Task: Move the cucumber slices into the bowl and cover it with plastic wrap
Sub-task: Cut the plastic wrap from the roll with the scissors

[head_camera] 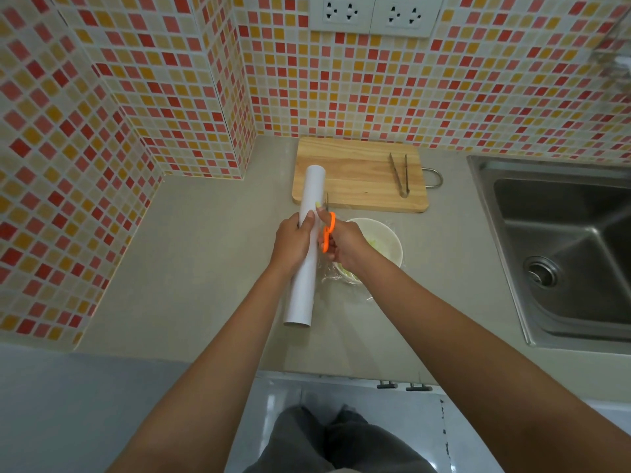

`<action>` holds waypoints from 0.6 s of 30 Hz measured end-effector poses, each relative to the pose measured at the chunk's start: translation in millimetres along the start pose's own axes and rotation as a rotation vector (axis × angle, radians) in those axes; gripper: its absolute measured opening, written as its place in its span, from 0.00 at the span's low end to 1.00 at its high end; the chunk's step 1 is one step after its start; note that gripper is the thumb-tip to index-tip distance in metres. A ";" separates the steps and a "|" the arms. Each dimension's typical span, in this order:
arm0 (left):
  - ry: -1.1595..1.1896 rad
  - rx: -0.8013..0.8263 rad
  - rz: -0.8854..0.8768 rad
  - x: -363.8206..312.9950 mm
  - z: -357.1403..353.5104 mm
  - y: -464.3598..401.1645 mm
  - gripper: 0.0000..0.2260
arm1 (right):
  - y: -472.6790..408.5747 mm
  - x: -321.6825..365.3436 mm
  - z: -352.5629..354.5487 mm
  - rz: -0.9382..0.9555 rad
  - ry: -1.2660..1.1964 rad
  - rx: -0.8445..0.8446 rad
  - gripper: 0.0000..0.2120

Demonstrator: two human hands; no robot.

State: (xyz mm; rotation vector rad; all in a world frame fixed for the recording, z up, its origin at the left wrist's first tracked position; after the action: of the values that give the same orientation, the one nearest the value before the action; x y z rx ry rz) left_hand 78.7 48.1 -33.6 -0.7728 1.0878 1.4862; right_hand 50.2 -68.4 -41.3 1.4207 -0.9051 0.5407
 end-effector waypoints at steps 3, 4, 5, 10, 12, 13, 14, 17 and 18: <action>-0.005 0.001 -0.005 -1.3 1.2 -1.1 0.20 | -5.2 4.7 1.4 0.020 -0.002 -0.011 0.21; -0.003 0.002 -0.008 -1.2 1.2 -1.1 0.20 | -7.1 6.4 1.8 0.022 0.001 -0.014 0.21; 0.002 0.005 -0.011 -0.8 0.8 -1.2 0.19 | -8.7 8.5 1.3 0.022 0.002 -0.012 0.21; 0.002 0.018 -0.030 0.0 -0.1 1.6 0.18 | -17.6 16.6 -0.9 0.000 0.021 0.003 0.20; -0.002 0.018 -0.038 -1.5 0.5 1.5 0.18 | -22.8 16.5 1.2 -0.009 0.030 -0.006 0.21; -0.002 0.017 -0.040 -2.1 1.0 1.3 0.18 | -25.1 16.3 2.2 -0.010 0.032 -0.010 0.21; 0.000 0.016 -0.040 -2.2 1.5 1.1 0.18 | -27.0 16.6 2.8 -0.010 0.033 -0.011 0.21; 0.005 0.020 -0.047 -1.9 1.8 1.7 0.17 | -31.0 18.6 1.9 -0.018 0.028 0.003 0.23; 0.003 0.022 -0.049 -1.4 2.1 2.2 0.17 | -32.0 19.5 1.3 -0.026 0.028 0.009 0.23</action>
State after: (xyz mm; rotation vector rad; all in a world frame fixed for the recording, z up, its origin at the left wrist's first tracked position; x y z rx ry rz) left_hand 77.0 49.5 -31.0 -0.7815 1.0785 1.4297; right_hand 86.5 -77.1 -45.1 1.4276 -0.8614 0.5441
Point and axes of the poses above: each hand's wrist, its own y-axis away from the middle knuckle, its own z-axis out of the back of the hand, x = y × z, the point moved 9 cm from there along -y, towards the middle knuckle, and after that the axes turned 1 degree about -y, right-handed, at the moved point
